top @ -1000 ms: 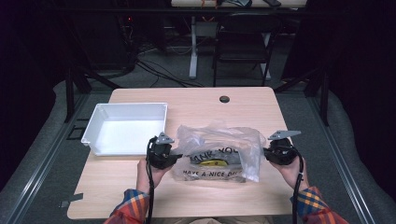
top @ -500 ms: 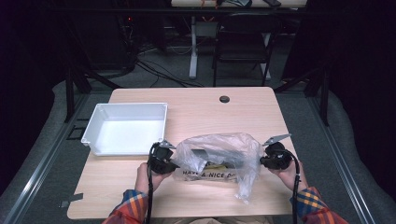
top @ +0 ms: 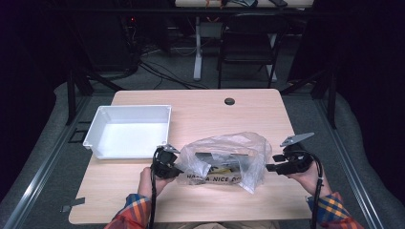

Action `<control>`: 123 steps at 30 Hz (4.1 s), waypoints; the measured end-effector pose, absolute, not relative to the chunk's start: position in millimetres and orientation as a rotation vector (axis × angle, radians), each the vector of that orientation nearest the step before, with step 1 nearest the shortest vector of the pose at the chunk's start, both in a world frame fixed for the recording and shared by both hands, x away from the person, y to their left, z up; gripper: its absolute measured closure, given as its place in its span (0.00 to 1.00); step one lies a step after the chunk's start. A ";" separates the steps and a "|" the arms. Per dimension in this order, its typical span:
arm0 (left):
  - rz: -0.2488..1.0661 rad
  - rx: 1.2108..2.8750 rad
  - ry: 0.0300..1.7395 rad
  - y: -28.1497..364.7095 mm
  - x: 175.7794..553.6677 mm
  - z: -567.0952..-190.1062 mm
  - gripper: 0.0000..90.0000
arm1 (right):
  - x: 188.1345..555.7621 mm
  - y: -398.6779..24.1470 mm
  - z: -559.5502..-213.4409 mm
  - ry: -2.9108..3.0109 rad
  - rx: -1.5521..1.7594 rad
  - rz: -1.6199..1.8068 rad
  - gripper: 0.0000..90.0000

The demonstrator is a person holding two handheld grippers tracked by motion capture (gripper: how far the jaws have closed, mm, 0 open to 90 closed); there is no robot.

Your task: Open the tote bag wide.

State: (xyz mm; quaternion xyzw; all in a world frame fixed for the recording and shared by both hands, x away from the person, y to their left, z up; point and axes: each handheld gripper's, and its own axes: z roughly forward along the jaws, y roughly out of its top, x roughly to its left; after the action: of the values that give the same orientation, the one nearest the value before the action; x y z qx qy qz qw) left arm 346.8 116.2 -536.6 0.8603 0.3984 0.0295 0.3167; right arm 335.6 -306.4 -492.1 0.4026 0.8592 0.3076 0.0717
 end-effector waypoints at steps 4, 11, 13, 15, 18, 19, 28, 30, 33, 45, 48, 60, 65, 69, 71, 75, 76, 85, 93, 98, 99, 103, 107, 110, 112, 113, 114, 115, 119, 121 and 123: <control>0.090 2.265 1.056 116.8 347.9 -537.4 0.96 | 330.1 -314.2 -479.0 2.561 1.193 0.974 0.46; 0.100 2.276 1.055 115.4 349.8 -538.3 0.95 | 323.7 -315.5 -455.1 2.425 1.167 1.193 0.42; 0.103 2.285 1.048 115.1 350.1 -538.2 0.95 | 321.1 -307.6 -449.8 2.394 1.135 1.258 0.40; 0.101 2.288 1.048 114.9 350.2 -538.4 0.95 | 319.9 -297.0 -446.3 2.402 1.098 1.311 0.38; 0.104 2.288 1.047 115.8 350.4 -538.5 0.95 | 321.3 -276.3 -451.7 2.453 1.051 1.260 0.42; 0.102 2.286 1.049 116.5 350.5 -538.5 0.95 | 322.5 -270.9 -456.8 2.465 1.044 1.231 0.50; 0.091 2.295 1.055 119.3 351.8 -539.4 0.97 | 346.3 -261.9 -507.2 2.453 1.210 0.987 1.00; 0.090 2.296 1.061 119.8 352.1 -539.9 0.97 | 348.7 -262.5 -512.4 2.449 1.220 0.940 1.00; 0.083 2.302 1.068 122.1 352.9 -540.5 0.97 | 351.9 -262.4 -520.8 2.441 1.216 0.864 1.00; 0.134 2.423 1.102 121.5 353.4 -544.5 0.97 | 361.2 -259.9 -545.6 2.373 1.174 0.537 1.00; 0.173 2.483 1.109 118.4 351.9 -544.9 0.97 | 361.2 -260.0 -544.8 2.347 1.171 0.510 1.00; 0.161 2.414 1.074 126.6 337.5 -513.0 0.51 | 352.1 -262.5 -527.3 2.360 1.139 0.709 1.00; 0.187 2.371 1.028 128.7 325.3 -486.9 0.40 | 344.9 -255.9 -515.3 2.345 1.097 0.785 1.00; 0.190 2.375 0.987 127.5 318.8 -476.1 0.33 | 343.6 -253.6 -514.5 2.348 1.084 0.785 1.00; 0.196 2.378 0.955 123.1 314.9 -471.7 0.28 | 343.7 -253.6 -514.5 2.349 1.084 0.788 1.00; 0.249 2.351 0.894 107.5 307.6 -463.5 0.21 | 343.7 -253.4 -514.7 2.351 1.087 0.799 1.00; 0.271 2.341 0.889 103.2 306.7 -462.0 0.21 | 343.6 -253.1 -514.5 2.353 1.088 0.806 1.00; 0.461 2.197 0.947 93.7 333.8 -480.0 0.57 | 344.1 -246.3 -516.1 2.370 1.066 0.871 1.00; 0.470 2.352 1.138 102.2 358.4 -520.5 0.96 | 358.8 -240.3 -534.8 2.395 1.100 0.756 1.00; 0.419 2.508 1.163 101.8 363.5 -539.1 0.98 | 365.3 -244.2 -541.6 2.395 1.122 0.688 1.00; 0.428 2.528 1.164 101.1 363.5 -541.3 0.98 | 366.6 -244.8 -543.9 2.383 1.131 0.671 1.00; 0.428 2.602 1.156 99.7 362.2 -544.5 0.98 | 371.3 -247.5 -551.1 2.368 1.132 0.591 1.00; 0.386 2.647 1.159 102.8 360.3 -546.6 0.98 | 373.0 -250.0 -553.6 2.360 1.136 0.553 1.00; 0.350 2.662 1.171 108.4 359.4 -547.6 0.98 | 373.3 -250.6 -553.9 2.366 1.139 0.547 1.00; 0.339 2.683 1.173 111.6 358.0 -548.6 0.99 | 373.2 -249.9 -554.1 2.382 1.135 0.546 1.00; 0.338 2.679 1.179 112.7 356.8 -549.3 0.98 | 373.1 -249.4 -554.2 2.399 1.133 0.551 1.00; 0.336 2.681 1.182 113.8 355.9 -549.1 0.98 | 373.0 -248.7 -553.6 2.424 1.118 0.546 0.99; 0.342 2.684 1.182 114.9 355.3 -549.2 0.98 | 372.3 -247.6 -552.6 2.440 1.111 0.540 0.97; 0.320 2.666 1.193 118.6 355.5 -549.1 0.98 | 369.3 -254.2 -538.5 2.477 1.121 0.645 0.73; 0.300 2.654 1.201 120.7 355.9 -548.9 0.98 | 368.1 -256.9 -533.8 2.485 1.130 0.676 0.67; 0.279 2.651 1.204 122.6 356.2 -548.4 0.97 | 364.6 -262.7 -523.5 2.482 1.146 0.736 0.58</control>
State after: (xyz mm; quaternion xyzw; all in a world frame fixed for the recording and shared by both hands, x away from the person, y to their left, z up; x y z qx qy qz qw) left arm 356.2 122.6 -548.4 0.9010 0.4093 0.0949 0.1080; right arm 364.6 -262.7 -523.5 0.3999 0.8661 0.2570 0.1547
